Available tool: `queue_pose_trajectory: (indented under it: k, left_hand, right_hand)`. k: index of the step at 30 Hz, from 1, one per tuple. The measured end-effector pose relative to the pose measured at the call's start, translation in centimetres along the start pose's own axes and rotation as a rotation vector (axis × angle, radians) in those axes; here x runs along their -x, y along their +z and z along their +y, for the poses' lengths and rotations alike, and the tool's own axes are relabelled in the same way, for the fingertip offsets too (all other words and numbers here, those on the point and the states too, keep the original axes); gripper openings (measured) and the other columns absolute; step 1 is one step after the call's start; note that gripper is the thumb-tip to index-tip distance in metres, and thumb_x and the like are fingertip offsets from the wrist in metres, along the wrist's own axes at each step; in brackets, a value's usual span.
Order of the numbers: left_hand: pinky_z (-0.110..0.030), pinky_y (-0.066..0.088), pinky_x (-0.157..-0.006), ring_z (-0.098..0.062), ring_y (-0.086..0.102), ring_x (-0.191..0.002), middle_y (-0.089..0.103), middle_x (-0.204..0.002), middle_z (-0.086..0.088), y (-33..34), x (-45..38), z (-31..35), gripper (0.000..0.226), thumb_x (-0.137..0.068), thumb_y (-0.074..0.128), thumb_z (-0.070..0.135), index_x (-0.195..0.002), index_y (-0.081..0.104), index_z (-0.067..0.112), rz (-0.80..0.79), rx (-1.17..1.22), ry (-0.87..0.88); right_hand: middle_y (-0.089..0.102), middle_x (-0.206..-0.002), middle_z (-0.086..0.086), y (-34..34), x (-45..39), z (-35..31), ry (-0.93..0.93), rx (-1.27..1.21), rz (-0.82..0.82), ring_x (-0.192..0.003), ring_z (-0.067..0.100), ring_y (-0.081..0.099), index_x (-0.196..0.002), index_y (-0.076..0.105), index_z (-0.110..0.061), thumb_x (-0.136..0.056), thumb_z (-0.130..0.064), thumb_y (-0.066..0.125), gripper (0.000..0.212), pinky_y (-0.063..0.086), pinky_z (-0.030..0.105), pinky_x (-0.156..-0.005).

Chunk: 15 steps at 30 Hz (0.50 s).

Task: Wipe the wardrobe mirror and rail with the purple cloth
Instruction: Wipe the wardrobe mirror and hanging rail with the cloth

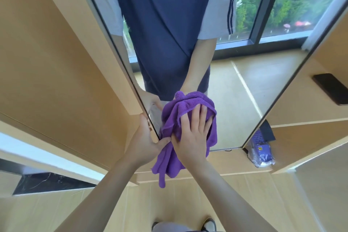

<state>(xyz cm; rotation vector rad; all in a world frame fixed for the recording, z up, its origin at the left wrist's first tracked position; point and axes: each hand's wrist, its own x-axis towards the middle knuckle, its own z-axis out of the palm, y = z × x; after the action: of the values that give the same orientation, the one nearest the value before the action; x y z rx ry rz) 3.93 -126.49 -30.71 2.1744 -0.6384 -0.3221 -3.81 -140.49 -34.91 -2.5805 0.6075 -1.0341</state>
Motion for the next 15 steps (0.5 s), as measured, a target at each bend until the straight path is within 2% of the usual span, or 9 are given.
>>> queue_pose_trajectory:
  k: [3,5,7,9,11,13,15]
  left_hand:
    - [-0.027,0.051,-0.083,0.015,0.054,-0.1,0.042,-0.111,0.053,0.3,0.0,-0.1,0.071,-0.072,0.077,0.059,-0.119,0.025,0.048,0.035,-0.008,-0.013]
    - [-0.022,0.048,-0.081,0.02,0.052,-0.099,0.046,-0.111,0.049,0.7,0.1,0.3,0.064,-0.077,0.072,0.059,-0.12,0.026,0.047,0.089,0.0,-0.02]
    - [-0.015,0.043,-0.071,0.018,0.054,-0.087,0.052,-0.102,0.039,1.2,0.1,1.0,0.055,-0.082,0.068,0.057,-0.115,0.025,0.048,0.168,-0.021,-0.049]
    - [-0.014,0.04,-0.064,0.011,0.053,-0.077,0.051,-0.095,0.029,1.7,-0.1,1.6,0.054,-0.085,0.07,0.053,-0.111,0.023,0.046,0.222,-0.059,-0.065]
    - [-0.019,0.041,-0.06,0.001,0.057,-0.079,0.055,-0.099,0.017,1.8,-0.2,1.6,0.052,-0.089,0.071,0.049,-0.115,0.027,0.04,0.234,-0.097,-0.059]
    - [-0.033,0.047,-0.064,-0.02,0.063,-0.084,0.06,-0.107,0.002,1.7,-0.2,1.2,0.049,-0.095,0.066,0.043,-0.127,0.032,0.028,0.212,-0.14,-0.048]
    - [-0.043,0.053,-0.075,-0.031,0.064,-0.093,0.061,-0.112,-0.007,1.4,0.0,0.7,0.042,-0.1,0.06,0.035,-0.13,0.034,0.021,0.183,-0.16,-0.038]
  right_hand:
    - [0.005,-0.16,0.009,0.1,0.0,0.3,-0.021,-0.007,0.016,-0.15,0.038,0.006,-0.143,0.026,-0.024,-0.077,-0.023,0.08,0.086,0.015,0.065,-0.118]
    - [0.009,-0.16,0.01,0.3,0.1,0.5,-0.027,0.005,0.028,-0.149,0.038,0.008,-0.14,0.034,-0.021,-0.081,-0.027,0.079,0.074,0.017,0.066,-0.117]
    - [0.009,-0.159,0.009,0.3,0.2,0.6,-0.034,0.004,0.029,-0.149,0.037,0.008,-0.136,0.04,-0.019,-0.087,-0.029,0.073,0.06,0.014,0.063,-0.119]
    - [0.007,-0.16,0.007,0.2,0.2,0.8,-0.05,-0.006,0.016,-0.149,0.037,0.009,-0.136,0.04,-0.02,-0.091,-0.023,0.059,0.049,0.012,0.062,-0.119]
    - [0.008,-0.16,0.006,0.0,0.3,0.8,-0.061,-0.009,0.002,-0.149,0.036,0.01,-0.136,0.043,-0.02,-0.087,-0.018,0.044,0.049,0.013,0.062,-0.118]
    - [0.01,-0.16,0.005,-0.5,0.5,0.7,-0.071,-0.019,-0.021,-0.15,0.036,0.011,-0.137,0.043,-0.021,-0.082,-0.016,0.039,0.055,0.011,0.06,-0.12]
    - [0.011,-0.161,0.004,-1.1,0.9,0.6,-0.086,-0.025,-0.039,-0.151,0.034,0.013,-0.14,0.041,-0.023,-0.079,-0.014,0.039,0.061,0.013,0.059,-0.121]
